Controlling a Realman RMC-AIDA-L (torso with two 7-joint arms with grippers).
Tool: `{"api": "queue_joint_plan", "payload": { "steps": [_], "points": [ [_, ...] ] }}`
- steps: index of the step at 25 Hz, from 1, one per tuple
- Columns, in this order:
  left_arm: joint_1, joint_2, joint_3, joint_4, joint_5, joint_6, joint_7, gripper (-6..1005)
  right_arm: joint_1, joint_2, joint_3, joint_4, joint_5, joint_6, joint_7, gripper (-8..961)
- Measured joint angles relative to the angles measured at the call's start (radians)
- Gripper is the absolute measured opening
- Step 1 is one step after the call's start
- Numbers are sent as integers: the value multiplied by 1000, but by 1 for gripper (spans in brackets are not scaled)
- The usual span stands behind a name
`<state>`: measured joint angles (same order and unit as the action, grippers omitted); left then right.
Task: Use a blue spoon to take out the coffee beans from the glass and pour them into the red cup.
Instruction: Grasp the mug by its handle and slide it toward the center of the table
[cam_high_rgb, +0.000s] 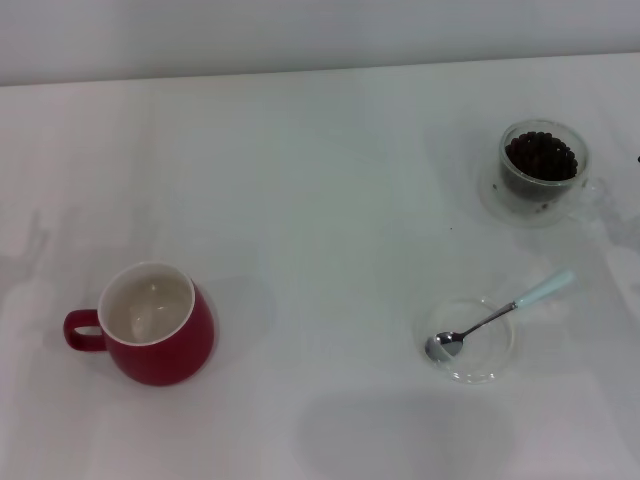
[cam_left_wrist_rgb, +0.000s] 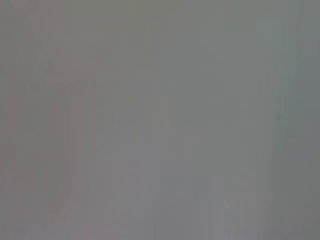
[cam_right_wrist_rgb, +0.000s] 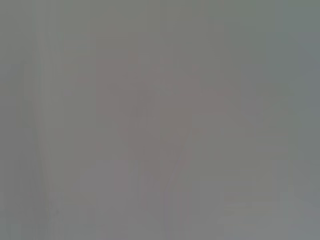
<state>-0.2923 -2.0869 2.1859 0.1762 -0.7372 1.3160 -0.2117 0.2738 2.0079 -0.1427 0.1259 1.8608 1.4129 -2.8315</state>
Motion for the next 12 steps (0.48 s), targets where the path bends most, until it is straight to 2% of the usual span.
{"api": "queue_joint_plan", "payload": {
  "steps": [4,9,12],
  "points": [
    [7,2,6,0,1,15,-5,880,-6,0,-7,1,0,0,0,768],
    [51,1,31,15,2,55,-15,880,-8,-1,-11,-26,0,0,0,768],
    [77,0,96,21,4,57,-4,880,-9,-1,-3,-44,6,2,0,767]
  ]
}}
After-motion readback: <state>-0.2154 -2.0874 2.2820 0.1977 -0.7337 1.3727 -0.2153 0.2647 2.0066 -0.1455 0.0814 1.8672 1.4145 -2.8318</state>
